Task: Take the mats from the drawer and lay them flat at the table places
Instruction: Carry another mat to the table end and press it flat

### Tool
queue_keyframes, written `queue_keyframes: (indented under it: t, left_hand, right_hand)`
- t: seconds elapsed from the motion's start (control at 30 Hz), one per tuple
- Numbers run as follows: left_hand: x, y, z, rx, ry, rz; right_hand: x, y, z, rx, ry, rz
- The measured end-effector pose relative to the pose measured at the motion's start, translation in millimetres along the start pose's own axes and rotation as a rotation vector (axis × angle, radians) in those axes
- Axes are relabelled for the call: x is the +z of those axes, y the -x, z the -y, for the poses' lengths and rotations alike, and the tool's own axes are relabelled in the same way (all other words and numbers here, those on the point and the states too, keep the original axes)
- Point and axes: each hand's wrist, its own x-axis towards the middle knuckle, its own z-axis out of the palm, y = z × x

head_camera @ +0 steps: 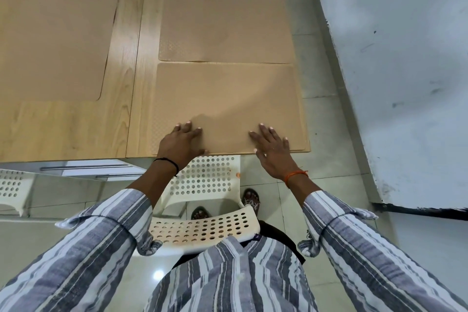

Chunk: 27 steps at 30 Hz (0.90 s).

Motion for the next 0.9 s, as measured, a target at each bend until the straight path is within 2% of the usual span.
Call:
queue_keyframes:
  t: [0.13, 0.33, 0.5, 0.63, 0.8, 0.9]
  left_hand:
    - [-11, -1, -7, -0.007, -0.049, 0.001]
    - [-32, -7, -23, -0.045, -0.068, -0.088]
    - [-57, -53, -42, 0.008, 0.095, -0.099]
    - [-70, -101, -59, 0.101, 0.18, -0.1]
    - [-74, -148, -62, 0.127, -0.03, 0.011]
    - [-71, -162, -58, 0.124, -0.04, 0.059]
  right_hand:
    - [1, 4, 0, 0.098, 0.051, -0.064]
    - [-7, 4, -2, 0.206, 0.026, -0.11]
    - [-27, -17, 0, 0.213, 0.172, -0.118]
    - [-42, -46, 3, 0.131, 0.149, -0.146]
    - [-55, -91, 14, -0.033, 0.097, -0.121]
    - [-60, -118, 23, -0.093, 0.097, -0.119]
